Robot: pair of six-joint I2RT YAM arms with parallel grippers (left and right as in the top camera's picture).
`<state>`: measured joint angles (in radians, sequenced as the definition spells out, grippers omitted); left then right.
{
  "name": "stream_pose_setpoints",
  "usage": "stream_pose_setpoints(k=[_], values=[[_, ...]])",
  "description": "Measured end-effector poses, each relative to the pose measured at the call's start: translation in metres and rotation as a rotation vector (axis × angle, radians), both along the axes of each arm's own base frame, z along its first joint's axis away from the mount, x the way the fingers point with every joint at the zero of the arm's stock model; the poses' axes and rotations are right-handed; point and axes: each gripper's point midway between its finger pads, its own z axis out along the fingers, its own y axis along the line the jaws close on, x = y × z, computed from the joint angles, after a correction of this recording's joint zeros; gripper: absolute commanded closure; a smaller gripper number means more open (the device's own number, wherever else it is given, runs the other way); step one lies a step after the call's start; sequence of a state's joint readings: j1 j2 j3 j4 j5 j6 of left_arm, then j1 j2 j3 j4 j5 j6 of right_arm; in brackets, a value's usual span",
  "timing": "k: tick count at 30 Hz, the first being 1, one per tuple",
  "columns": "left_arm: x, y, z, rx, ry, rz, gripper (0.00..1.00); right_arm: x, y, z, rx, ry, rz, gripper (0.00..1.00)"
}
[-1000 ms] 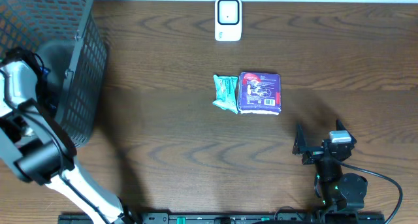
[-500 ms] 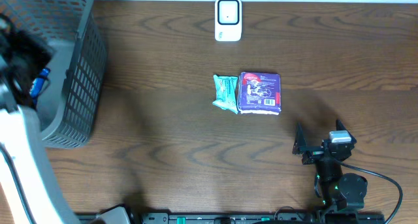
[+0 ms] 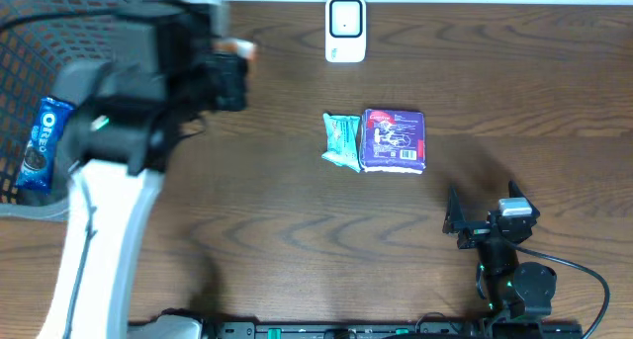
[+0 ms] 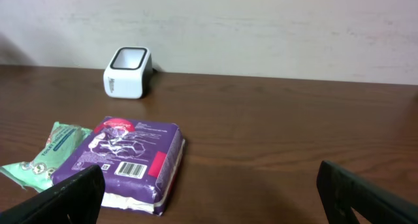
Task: Scan the item barcode
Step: 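Carry the orange pack out and set it left of the wipes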
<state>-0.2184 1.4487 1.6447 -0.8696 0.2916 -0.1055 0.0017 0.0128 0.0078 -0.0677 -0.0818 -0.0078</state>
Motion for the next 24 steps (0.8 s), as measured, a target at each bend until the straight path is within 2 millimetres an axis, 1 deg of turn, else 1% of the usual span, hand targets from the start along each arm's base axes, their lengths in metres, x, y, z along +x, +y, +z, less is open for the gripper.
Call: stream_pose_setpoints(k=[1, 2, 3, 6, 8, 10, 12, 15, 17, 18, 19, 20, 22, 24], values=[[0.005, -0.01, -0.017, 0.017, 0.043, -0.029, 0.93, 0.0, 0.0, 0.0, 0.0, 0.0, 0.0, 0.01], [0.007, -0.015, -0.027, 0.026, 0.068, -0.042, 0.92, 0.0, 0.0, 0.0, 0.0, 0.0, 0.0, 0.01], [0.011, -0.024, -0.044, 0.043, 0.108, -0.067, 0.92, 0.0, 0.0, 0.0, 0.0, 0.0, 0.0, 0.01], [0.017, -0.044, -0.086, 0.084, 0.204, -0.124, 0.93, 0.0, 0.0, 0.0, 0.0, 0.0, 0.0, 0.01], [0.018, -0.057, -0.116, 0.115, 0.269, -0.167, 0.92, 0.0, 0.0, 0.0, 0.0, 0.0, 0.0, 0.01], [0.017, -0.067, -0.139, 0.136, 0.319, -0.194, 0.92, 0.0, 0.0, 0.0, 0.0, 0.0, 0.0, 0.01], [0.016, -0.076, -0.168, 0.164, 0.382, -0.225, 0.91, 0.0, 0.0, 0.0, 0.0, 0.0, 0.0, 0.01], [0.014, -0.083, -0.204, 0.193, 0.463, -0.245, 0.92, 0.0, 0.0, 0.0, 0.0, 0.0, 0.0, 0.01], [0.013, -0.083, -0.228, 0.215, 0.515, -0.247, 0.91, 0.0, 0.0, 0.0, 0.0, 0.0, 0.0, 0.01], [0.012, -0.081, -0.24, 0.23, 0.544, -0.245, 0.86, 0.0, 0.0, 0.0, 0.0, 0.0, 0.0, 0.01], [0.011, -0.079, -0.251, 0.246, 0.566, -0.243, 0.83, 0.0, 0.0, 0.0, 0.0, 0.0, 0.0, 0.01], [0.01, -0.077, -0.261, 0.263, 0.588, -0.241, 0.77, 0.0, 0.0, 0.0, 0.0, 0.0, 0.0, 0.01], [0.008, -0.074, -0.277, 0.281, 0.624, -0.237, 0.75, 0.0, 0.0, 0.0, 0.0, 0.0, 0.0, 0.01], [0.006, -0.073, -0.287, 0.29, 0.649, -0.236, 0.74, 0.0, 0.0, 0.0, 0.0, 0.0, 0.0, 0.01]])
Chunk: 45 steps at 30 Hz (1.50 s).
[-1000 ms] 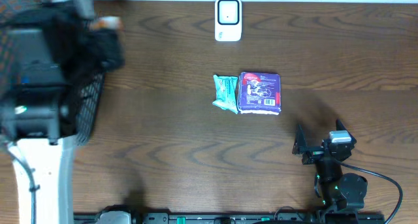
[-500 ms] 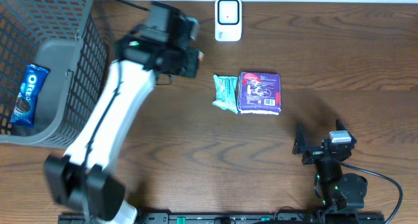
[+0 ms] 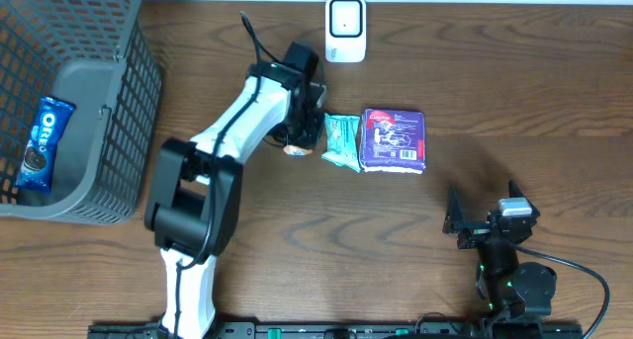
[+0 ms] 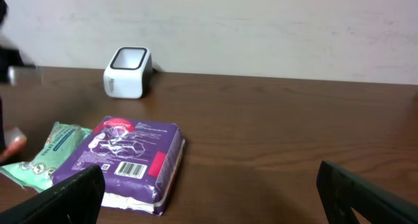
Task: Scan the item barcode
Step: 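Carry the orange pack out and set it left of the wipes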
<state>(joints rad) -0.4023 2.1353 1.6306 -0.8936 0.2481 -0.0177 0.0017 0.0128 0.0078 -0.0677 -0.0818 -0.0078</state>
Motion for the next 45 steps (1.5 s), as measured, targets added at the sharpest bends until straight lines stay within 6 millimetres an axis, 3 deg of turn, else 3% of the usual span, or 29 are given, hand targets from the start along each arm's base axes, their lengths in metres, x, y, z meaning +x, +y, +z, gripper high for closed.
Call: stream_pose_setpoints(k=[4, 10, 11, 12, 13, 14, 16, 25, 30, 33, 36, 39, 42, 45], values=[[0.001, -0.002, -0.001, -0.01, 0.001, 0.003, 0.74, 0.0, 0.0, 0.0, 0.0, 0.0, 0.0, 0.01], [0.008, -0.023, 0.004, -0.115, -0.019, 0.011, 0.74, 0.0, 0.0, 0.0, 0.0, 0.0, 0.0, 0.01], [0.01, -0.026, 0.005, -0.131, -0.023, 0.017, 0.7, 0.0, 0.0, 0.0, 0.0, 0.0, 0.0, 0.01], [0.01, -0.03, 0.006, -0.142, -0.026, 0.019, 0.6, 0.0, 0.0, 0.0, 0.0, 0.0, 0.0, 0.01], [0.011, -0.033, 0.007, -0.152, -0.03, 0.019, 0.4, 0.0, 0.0, 0.0, 0.0, 0.0, 0.0, 0.01], [0.012, -0.035, 0.007, -0.161, -0.035, 0.02, 0.31, 0.0, 0.0, 0.0, 0.0, 0.0, 0.0, 0.01], [0.013, -0.039, 0.008, -0.176, -0.035, 0.029, 0.23, 0.0, 0.0, 0.0, 0.0, 0.0, 0.0, 0.01], [0.01, -0.029, 0.009, -0.168, 0.005, 0.068, 0.21, 0.0, 0.0, 0.0, 0.0, 0.0, 0.0, 0.01], [0.028, -0.013, 0.033, -0.18, -0.029, 0.113, 0.21, 0.0, 0.0, 0.0, 0.0, 0.0, 0.0, 0.01], [0.049, 0.003, 0.072, -0.217, -0.124, 0.153, 0.21, 0.0, 0.0, 0.0, 0.0, 0.0, 0.0, 0.01], [0.066, 0.032, 0.127, -0.25, -0.258, 0.209, 0.21, 0.0, 0.0, 0.0, 0.0, 0.0, 0.0, 0.01], [0.076, 0.08, 0.185, -0.224, -0.421, 0.3, 0.21, 0.0, 0.0, 0.0, 0.0, 0.0, 0.0, 0.01], [0.076, 0.144, 0.231, -0.134, -0.572, 0.43, 0.21, 0.0, 0.0, 0.0, 0.0, 0.0, 0.0, 0.01], [0.071, 0.214, 0.26, -0.004, -0.684, 0.583, 0.21, 0.0, 0.0, 0.0, 0.0, 0.0, 0.0, 0.01]])
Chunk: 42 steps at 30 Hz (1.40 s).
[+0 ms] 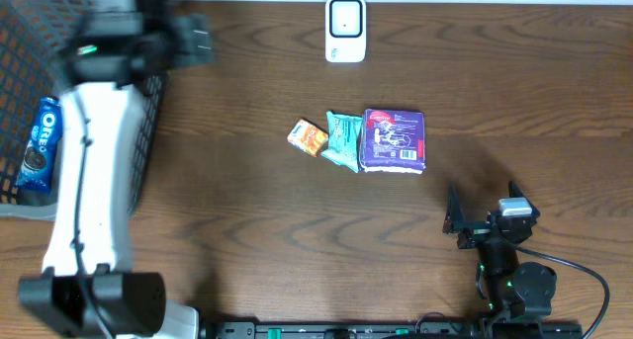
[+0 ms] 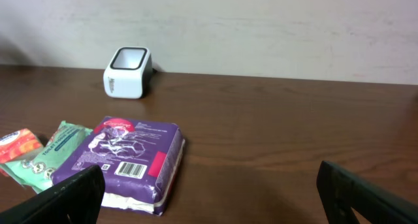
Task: Scan the item barcode
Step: 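Carry the orange pack out and set it left of the wipes, then move the left gripper back into the basket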
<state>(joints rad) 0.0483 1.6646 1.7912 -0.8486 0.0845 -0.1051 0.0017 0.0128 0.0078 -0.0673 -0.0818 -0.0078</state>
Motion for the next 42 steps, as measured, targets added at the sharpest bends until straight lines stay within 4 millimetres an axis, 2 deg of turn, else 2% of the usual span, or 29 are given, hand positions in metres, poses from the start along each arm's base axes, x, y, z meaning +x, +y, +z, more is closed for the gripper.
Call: stream_pose_setpoints(k=[3, 7, 9, 12, 17, 22, 30, 37, 39, 42], values=[[-0.011, 0.075, 0.012, 0.123, -0.023, 0.224, 0.21, 0.0, 0.0, 0.0, 0.0, 0.0, 0.0, 0.01], [-0.033, 0.152, 0.007, 0.239, 0.027, 0.452, 0.2, 0.0, 0.0, 0.0, 0.0, 0.0, 0.0, 0.01], [-0.042, 0.18, 0.001, 0.273, 0.059, 0.532, 0.2, 0.0, 0.0, 0.0, 0.0, 0.0, 0.0, 0.01], [-0.052, 0.209, -0.012, 0.319, 0.112, 0.615, 0.2, 0.0, 0.0, 0.0, 0.0, 0.0, 0.0, 0.01], [-0.06, 0.245, -0.051, 0.375, 0.24, 0.696, 0.2, 0.0, 0.0, 0.0, 0.0, 0.0, 0.0, 0.01], [-0.061, 0.261, -0.099, 0.397, 0.377, 0.693, 0.2, 0.0, 0.0, 0.0, 0.0, 0.0, 0.0, 0.01], [-0.05, 0.266, -0.161, 0.403, 0.504, 0.634, 0.2, 0.0, 0.0, 0.0, 0.0, 0.0, 0.0, 0.01], [-0.044, 0.262, -0.221, 0.369, 0.61, 0.538, 0.2, 0.0, 0.0, 0.0, 0.0, 0.0, 0.0, 0.01], [-0.043, 0.263, -0.232, 0.363, 0.623, 0.529, 0.2, 0.0, 0.0, 0.0, 0.0, 0.0, 0.0, 0.01], [-0.043, 0.269, -0.236, 0.362, 0.618, 0.532, 0.2, 0.0, 0.0, 0.0, 0.0, 0.0, 0.0, 0.01]])
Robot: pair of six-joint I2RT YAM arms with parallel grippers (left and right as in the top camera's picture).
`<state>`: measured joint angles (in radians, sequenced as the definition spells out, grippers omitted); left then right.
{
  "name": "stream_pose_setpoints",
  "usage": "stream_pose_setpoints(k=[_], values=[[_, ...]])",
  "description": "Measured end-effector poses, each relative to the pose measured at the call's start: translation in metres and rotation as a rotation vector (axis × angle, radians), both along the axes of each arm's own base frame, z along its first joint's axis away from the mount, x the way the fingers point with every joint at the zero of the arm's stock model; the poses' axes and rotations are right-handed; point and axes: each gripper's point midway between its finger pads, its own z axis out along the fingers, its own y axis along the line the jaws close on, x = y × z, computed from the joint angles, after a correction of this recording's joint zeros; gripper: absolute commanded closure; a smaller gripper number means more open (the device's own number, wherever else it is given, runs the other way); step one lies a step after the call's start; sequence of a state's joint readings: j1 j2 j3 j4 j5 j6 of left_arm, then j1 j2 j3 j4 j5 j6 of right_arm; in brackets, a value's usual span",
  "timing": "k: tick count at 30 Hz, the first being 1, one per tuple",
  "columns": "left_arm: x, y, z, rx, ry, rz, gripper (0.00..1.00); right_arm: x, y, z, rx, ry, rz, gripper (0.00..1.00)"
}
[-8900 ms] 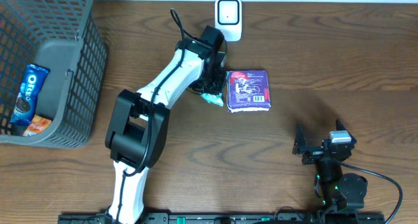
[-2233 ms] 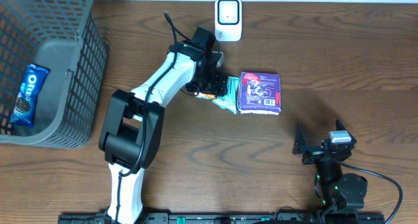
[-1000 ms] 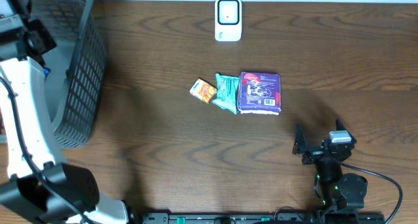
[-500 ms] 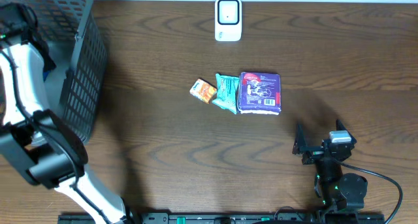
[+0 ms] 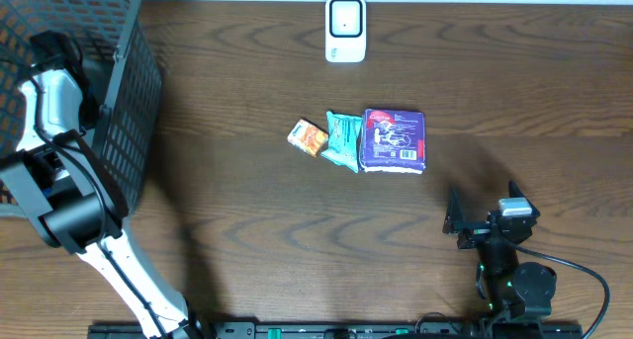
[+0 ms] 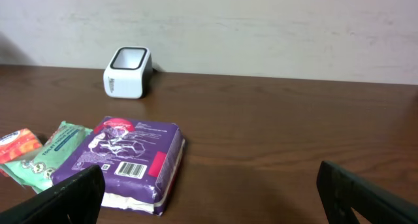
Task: Scan the item barcode
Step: 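Move the left gripper back into the basket, then grasp the blue Oreo pack with the left gripper, then carry the Oreo pack out and lower it left of the orange pack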
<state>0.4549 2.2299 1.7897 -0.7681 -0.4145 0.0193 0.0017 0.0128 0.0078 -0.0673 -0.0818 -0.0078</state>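
The white barcode scanner (image 5: 345, 28) stands at the table's back middle, also seen as the scanner (image 6: 128, 71). In a row at mid-table lie an orange packet (image 5: 309, 137), a green packet (image 5: 343, 141) and a purple pack (image 5: 394, 139); the purple pack (image 6: 127, 160) shows a barcode on top. My left arm reaches down into the grey basket (image 5: 138, 102), and the left gripper (image 5: 59, 57) is a dark shape inside it whose jaws I cannot make out. My right gripper (image 5: 480, 220) rests open near the front right, nothing between its fingers (image 6: 72, 196).
The basket fills the back left corner and its right wall stands tall beside my left arm. A black cable (image 5: 584, 275) loops by the right arm's base. A pale wall (image 6: 261, 28) rises behind the table's far edge.
My left arm was above the basket's back right rim; now it reaches down inside the basket. The Oreo pack seen in the basket then is covered now. The right arm has not moved.
My left gripper was first raised between basket and mid-table with something orange at it. Then it was down beside the green packet. After that the orange packet lay there alone and the arm was over the basket rim. Now the arm is inside the basket.
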Motion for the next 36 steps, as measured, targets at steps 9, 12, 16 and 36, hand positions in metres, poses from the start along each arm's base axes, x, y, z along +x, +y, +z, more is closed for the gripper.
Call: stream_pose_setpoints(k=[9, 12, 16, 36], values=[[-0.008, 0.028, 0.003, 0.015, -0.03, 0.028, 0.2, 0.0, 0.0, 0.0, 0.0, 0.0, 0.0, 0.01], [-0.006, 0.031, 0.002, 0.004, -0.046, 0.019, 0.2, 0.0, 0.0, 0.0, 0.0, 0.0, 0.0, 0.01], [-0.005, 0.032, 0.001, -0.012, -0.057, 0.009, 0.2, 0.0, 0.0, 0.0, 0.0, 0.0, 0.0, 0.01], [-0.003, 0.013, -0.023, -0.212, -0.14, -0.027, 0.92, 0.0, 0.0, 0.0, 0.0, 0.0, 0.0, 0.01]])
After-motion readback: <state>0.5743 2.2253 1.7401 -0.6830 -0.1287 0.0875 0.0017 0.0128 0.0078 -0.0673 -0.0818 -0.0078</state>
